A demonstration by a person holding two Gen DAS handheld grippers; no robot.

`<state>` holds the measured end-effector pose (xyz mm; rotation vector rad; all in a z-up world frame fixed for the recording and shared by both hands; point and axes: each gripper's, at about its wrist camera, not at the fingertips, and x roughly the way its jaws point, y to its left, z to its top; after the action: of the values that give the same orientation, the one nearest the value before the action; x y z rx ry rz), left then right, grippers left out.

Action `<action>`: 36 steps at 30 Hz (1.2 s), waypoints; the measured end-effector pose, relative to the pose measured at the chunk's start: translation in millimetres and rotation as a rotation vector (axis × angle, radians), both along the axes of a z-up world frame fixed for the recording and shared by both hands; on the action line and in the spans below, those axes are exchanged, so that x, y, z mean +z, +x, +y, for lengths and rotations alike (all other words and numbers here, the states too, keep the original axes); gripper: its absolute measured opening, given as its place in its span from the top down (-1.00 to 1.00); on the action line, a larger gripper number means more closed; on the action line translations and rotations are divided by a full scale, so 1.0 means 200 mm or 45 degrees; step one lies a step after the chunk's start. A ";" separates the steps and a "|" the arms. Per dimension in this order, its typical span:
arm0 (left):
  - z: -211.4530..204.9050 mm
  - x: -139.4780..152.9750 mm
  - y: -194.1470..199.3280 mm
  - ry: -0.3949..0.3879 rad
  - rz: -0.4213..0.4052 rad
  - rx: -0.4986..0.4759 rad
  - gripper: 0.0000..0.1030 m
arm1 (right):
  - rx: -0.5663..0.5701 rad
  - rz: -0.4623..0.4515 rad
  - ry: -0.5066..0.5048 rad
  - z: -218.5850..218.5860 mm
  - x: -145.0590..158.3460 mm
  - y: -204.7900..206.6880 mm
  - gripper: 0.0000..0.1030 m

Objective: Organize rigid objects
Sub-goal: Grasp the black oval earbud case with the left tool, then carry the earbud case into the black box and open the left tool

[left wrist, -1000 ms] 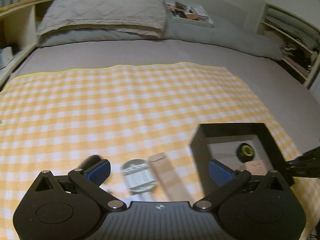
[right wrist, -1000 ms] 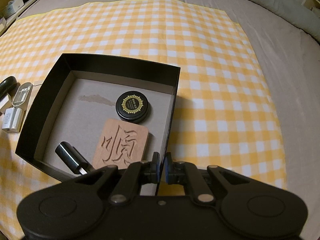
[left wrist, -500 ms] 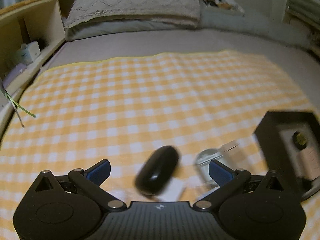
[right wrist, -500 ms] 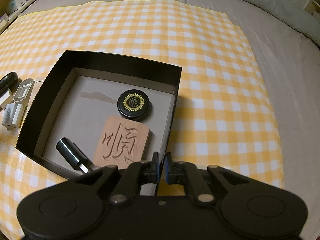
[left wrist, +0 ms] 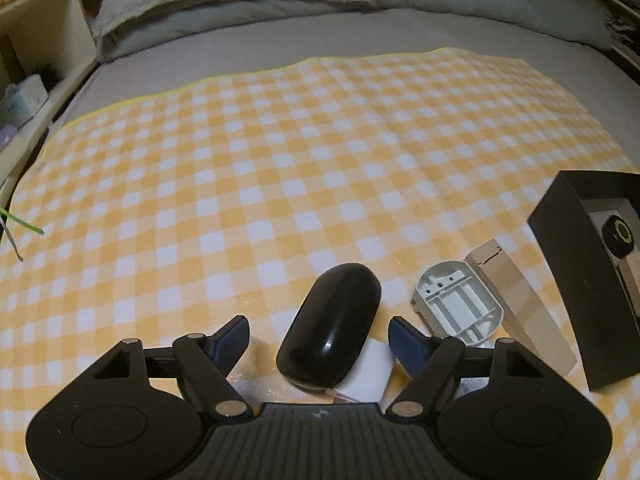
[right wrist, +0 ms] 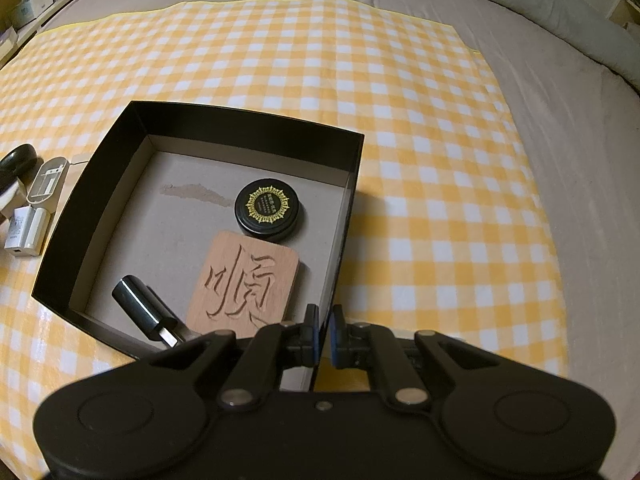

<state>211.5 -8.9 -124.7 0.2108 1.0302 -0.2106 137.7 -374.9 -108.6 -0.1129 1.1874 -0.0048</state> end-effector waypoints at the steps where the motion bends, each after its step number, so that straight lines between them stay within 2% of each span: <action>1: -0.01 -0.01 0.01 0.006 0.012 0.010 -0.23 | 0.000 0.000 0.001 0.00 0.00 0.00 0.89; 5: -0.05 -0.04 0.05 0.015 0.043 0.008 -0.02 | 0.006 0.001 0.004 0.01 0.00 -0.01 0.89; 11: -0.06 -0.05 0.08 0.006 0.048 0.042 0.03 | 0.001 0.003 0.011 0.00 0.00 0.00 0.89; 19: 0.07 0.00 0.07 0.014 -0.013 0.183 0.13 | 0.000 0.003 0.011 0.00 0.00 0.00 0.89; 28: 0.14 0.09 0.02 -0.091 -0.057 0.239 0.14 | -0.002 0.003 0.012 0.00 0.00 0.00 0.88; 33: 0.12 0.17 -0.02 -0.229 -0.092 0.242 0.14 | -0.003 0.004 0.012 0.00 0.00 0.00 0.89; 36: 0.03 0.22 -0.05 -0.277 -0.111 0.190 0.14 | -0.002 0.004 0.010 0.00 0.00 0.00 0.89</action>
<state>202.5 -2.2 -81.4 -0.0536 0.9243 -0.1751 138.3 -374.1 -108.9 -0.1055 1.1909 -0.0013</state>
